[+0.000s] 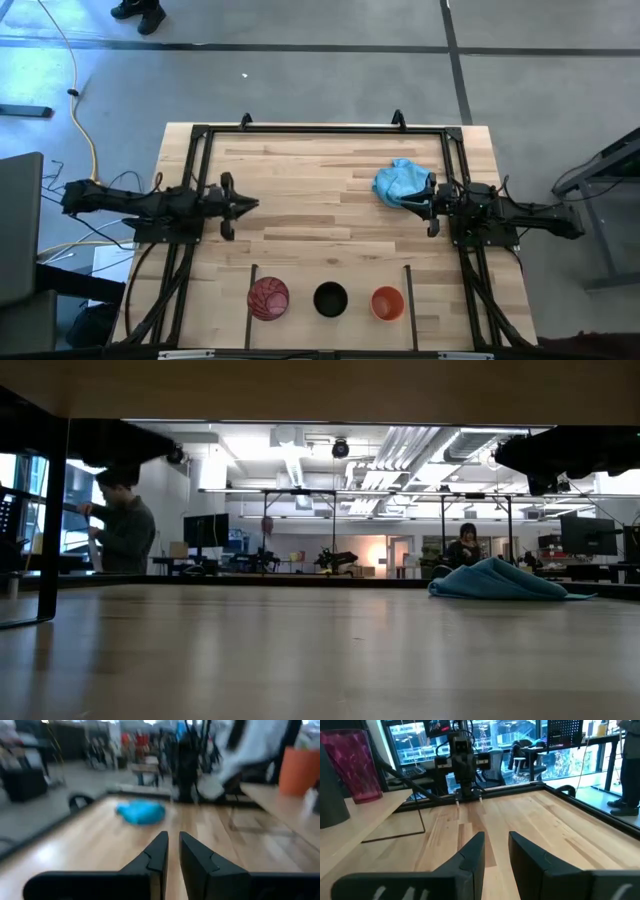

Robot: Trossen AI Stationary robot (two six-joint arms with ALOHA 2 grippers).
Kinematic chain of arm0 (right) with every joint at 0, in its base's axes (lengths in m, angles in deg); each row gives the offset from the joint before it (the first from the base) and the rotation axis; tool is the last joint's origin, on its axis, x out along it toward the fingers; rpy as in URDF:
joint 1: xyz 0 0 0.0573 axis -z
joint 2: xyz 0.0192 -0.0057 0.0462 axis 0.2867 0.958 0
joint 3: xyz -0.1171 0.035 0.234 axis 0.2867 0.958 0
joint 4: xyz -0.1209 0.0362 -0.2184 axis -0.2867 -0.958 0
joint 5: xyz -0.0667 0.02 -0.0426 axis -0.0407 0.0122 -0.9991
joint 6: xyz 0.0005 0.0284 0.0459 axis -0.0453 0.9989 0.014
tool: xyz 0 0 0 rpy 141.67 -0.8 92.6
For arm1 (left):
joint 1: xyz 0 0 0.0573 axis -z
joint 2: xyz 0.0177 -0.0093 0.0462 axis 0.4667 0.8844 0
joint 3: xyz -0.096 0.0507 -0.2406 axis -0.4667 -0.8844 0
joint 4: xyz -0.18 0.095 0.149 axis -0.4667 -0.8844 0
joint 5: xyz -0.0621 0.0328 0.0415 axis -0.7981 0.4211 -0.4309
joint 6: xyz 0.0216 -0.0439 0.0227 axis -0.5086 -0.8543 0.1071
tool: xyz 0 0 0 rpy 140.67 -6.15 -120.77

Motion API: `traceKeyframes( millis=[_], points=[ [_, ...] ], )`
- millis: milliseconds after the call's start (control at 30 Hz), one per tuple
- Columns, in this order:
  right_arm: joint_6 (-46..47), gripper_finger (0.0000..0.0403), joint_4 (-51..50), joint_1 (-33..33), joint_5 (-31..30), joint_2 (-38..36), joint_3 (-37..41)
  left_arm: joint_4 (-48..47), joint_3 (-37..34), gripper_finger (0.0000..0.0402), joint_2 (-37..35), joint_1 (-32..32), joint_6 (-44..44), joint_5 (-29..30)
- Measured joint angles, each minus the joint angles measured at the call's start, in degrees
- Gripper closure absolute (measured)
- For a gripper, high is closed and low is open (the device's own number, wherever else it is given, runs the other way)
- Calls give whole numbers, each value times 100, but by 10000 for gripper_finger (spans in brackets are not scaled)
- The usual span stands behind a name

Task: Stack small to large cups/mugs on shelf
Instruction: Return to Home Position

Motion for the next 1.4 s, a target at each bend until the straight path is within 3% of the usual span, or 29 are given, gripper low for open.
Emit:
traceKeyframes(
  millis=[200,367,733,1400],
  points=[
    [327,325,0,0,0,0,0,107,0,366,-805,-4,616,178],
    [86,325,0,0,0,0,0,-346,0,366,-1548,-4,890,-52],
    [-669,325,113,0,-15,-7,2,-658,4,366,-1542,-4,1230,-795],
    [-668,325,11,0,-4,-7,2,-1196,4,366,-1539,-4,1387,-780]
  ],
)
